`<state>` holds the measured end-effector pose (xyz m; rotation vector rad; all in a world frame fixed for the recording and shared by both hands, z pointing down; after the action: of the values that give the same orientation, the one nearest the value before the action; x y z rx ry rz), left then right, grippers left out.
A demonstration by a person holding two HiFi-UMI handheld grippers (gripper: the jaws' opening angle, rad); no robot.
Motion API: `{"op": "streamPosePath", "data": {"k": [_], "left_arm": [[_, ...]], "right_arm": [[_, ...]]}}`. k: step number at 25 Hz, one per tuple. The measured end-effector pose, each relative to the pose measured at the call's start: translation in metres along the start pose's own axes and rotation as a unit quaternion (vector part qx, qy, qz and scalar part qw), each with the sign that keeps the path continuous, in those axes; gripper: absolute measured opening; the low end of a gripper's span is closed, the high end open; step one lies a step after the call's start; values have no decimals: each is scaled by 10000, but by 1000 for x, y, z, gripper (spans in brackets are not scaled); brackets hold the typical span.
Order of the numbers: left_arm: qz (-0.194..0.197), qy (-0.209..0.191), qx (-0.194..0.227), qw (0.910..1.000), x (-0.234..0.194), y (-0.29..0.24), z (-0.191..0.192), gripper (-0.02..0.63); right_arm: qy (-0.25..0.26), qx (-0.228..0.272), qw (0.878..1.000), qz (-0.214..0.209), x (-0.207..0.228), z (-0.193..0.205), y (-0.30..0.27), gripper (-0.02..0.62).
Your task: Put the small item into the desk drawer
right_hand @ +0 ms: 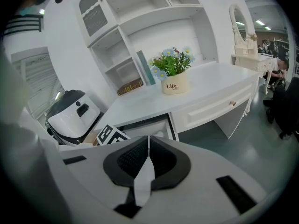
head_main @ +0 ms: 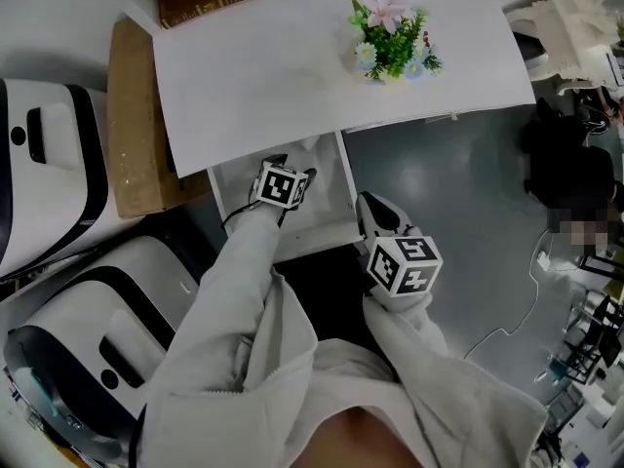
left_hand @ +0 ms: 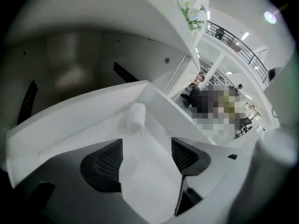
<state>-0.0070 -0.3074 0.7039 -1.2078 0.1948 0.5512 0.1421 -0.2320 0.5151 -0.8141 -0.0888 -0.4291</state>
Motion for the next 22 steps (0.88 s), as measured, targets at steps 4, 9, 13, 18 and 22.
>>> {"op": "streamPosePath", "data": {"k": [4, 9, 13, 18, 22], "left_arm": [[72, -80, 156, 9998, 10, 26, 6, 336], [-49, -452, 506, 9977, 18, 60, 7, 314], [-219, -640, 970, 9930, 13, 96, 4, 276], [-264, -814, 1509, 9848, 9, 140, 3, 240], [-362, -897, 1931, 9764, -5, 164, 9, 174]], "right_arm": [[-123, 122, 9998, 18, -9, -1, 9, 37], [-246, 395, 9989, 4, -21, -3, 23, 37], [-234, 564, 9981, 35, -32, -2, 33, 37], [-246, 742, 9969, 52, -46, 1, 44, 37], [-217, 858, 9961, 12, -60, 1, 50, 37]]}}
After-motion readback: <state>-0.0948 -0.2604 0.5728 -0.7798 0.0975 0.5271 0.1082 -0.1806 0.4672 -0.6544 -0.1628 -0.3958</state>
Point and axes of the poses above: the fingertips, and each gripper's own axes: y backward along the fingers, x to its right, z out of its underside, the point moved 5 cm from there along y, backward along the fingers, and after that the axes turned 12 degrees about y, right-handed, at the moved point
